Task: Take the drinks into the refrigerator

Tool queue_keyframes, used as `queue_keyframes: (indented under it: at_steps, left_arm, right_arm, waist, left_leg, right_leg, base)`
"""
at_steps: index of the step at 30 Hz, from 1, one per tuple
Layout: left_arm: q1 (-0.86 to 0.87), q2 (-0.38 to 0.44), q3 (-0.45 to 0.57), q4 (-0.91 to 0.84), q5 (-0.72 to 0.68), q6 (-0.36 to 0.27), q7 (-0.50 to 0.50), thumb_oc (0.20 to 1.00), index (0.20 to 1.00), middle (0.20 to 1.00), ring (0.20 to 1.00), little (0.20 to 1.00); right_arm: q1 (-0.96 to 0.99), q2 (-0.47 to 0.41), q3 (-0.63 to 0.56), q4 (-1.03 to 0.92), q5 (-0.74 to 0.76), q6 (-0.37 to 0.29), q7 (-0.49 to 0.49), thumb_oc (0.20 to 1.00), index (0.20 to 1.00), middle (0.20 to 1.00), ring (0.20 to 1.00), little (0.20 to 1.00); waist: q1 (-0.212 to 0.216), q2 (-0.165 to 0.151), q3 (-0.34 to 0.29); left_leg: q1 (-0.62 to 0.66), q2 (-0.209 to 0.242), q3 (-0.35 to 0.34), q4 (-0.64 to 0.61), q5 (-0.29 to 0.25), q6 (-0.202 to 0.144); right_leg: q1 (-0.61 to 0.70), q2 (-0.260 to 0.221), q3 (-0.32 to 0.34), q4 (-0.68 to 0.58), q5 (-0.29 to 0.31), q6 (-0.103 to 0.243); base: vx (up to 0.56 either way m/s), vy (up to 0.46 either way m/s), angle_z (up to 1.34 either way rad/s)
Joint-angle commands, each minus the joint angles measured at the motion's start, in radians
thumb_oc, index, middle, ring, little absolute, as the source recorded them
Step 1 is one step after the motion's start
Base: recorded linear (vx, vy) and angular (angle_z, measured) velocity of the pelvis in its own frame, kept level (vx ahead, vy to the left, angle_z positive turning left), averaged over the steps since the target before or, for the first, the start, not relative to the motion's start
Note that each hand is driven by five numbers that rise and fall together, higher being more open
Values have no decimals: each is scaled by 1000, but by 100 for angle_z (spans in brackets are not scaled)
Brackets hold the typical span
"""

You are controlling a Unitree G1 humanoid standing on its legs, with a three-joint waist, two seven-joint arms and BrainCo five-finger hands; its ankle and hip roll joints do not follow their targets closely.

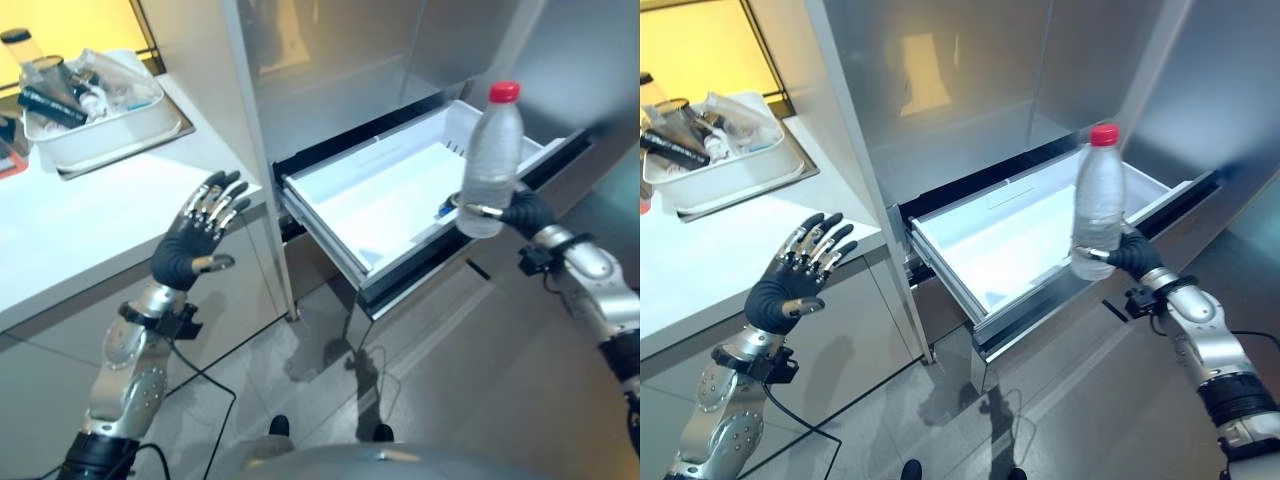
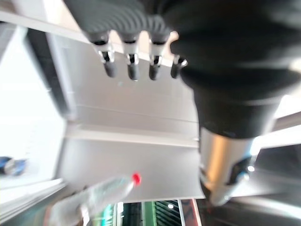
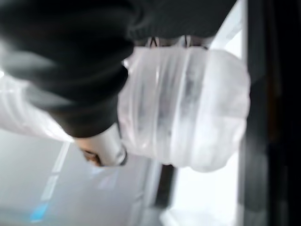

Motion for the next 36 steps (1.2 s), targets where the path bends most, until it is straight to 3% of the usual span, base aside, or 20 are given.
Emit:
queue_keyframes:
  at_steps: [1, 4, 10, 12, 16, 22, 31, 36]
  left_arm:
    - [-41, 69, 7, -56, -54, -37, -22, 1000, 1000, 1000, 1000, 1000]
    - [-62, 90, -4, -52, -55, -50, -7, 1000, 1000, 1000, 1000, 1000]
    - [-88, 91, -4, -45, -51, -63, 18, 1000, 1000, 1000, 1000, 1000]
    - [-110, 83, -3, -51, -35, -71, 42, 1000, 1000, 1000, 1000, 1000]
    - [-130, 79, 1, -63, -12, -83, 59, 1000, 1000, 1000, 1000, 1000]
    - [-151, 101, -3, -66, 18, -92, 78, 1000, 1000, 1000, 1000, 1000]
    - [-176, 99, -16, -85, 40, -102, 95, 1000, 1000, 1000, 1000, 1000]
    - [-200, 92, -32, -78, 41, -105, 98, 1000, 1000, 1000, 1000, 1000]
  right_arm:
    - [-334, -68, 45, 12, 2, -116, -50, 200, 200, 200, 200, 200]
    - [-519, -97, 147, 135, -14, -111, -91, 200, 200, 200, 200, 200]
    - [-695, -93, 260, 245, -46, -103, -110, 200, 200, 200, 200, 200]
    - [-770, -99, 360, 268, -148, -89, -115, 200, 200, 200, 200, 200]
    - [-717, -92, 363, 255, -187, -78, -99, 200, 200, 200, 200, 200]
    - [-640, -149, 449, 310, -405, -54, -56, 200, 200, 200, 200, 200]
    - [-485, -136, 410, 397, -620, -49, -87, 200, 200, 200, 200, 200]
    - [-461, -97, 389, 458, -663, -51, -114, 200, 200, 200, 200, 200]
  waist:
    - [28, -50, 4]
    - [53, -54, 35]
    - [66, -48, 68]
    - [72, -41, 100]
    - [72, -32, 127]
    - [74, -14, 165]
    - [71, 22, 188]
    - [75, 35, 194]
  left_leg:
    - [0, -100, -18, 67, -111, 107]
    - [-44, -98, -30, 66, -91, 100]
    - [-89, -93, -34, 63, -72, 95]
    - [-117, -87, -36, 63, -60, 90]
    - [-135, -84, -46, 56, -45, 83]
    - [-150, -84, -62, 44, -30, 74]
    - [-163, -87, -77, 32, -18, 71]
    - [-163, -88, -85, 30, -15, 70]
  right_leg:
    - [-36, 35, -28, 126, -116, -19]
    - [-83, 34, -40, 137, -112, -21]
    - [-143, 35, -37, 157, -110, -26]
    - [-178, 34, -38, 172, -111, -28]
    - [-200, 34, -45, 181, -116, -31]
    - [-220, 29, -66, 194, -124, -32]
    - [-244, 23, -79, 214, -133, -33]
    - [-247, 20, -85, 221, -137, -34]
  base:
    - [-41, -9, 7]
    - [-36, -26, 18]
    - [-29, -17, 11]
    - [0, -32, 10]
    - [-8, -48, 4]
    - [-16, -50, 11]
    - [-3, -33, 7]
    - [8, -24, 11]
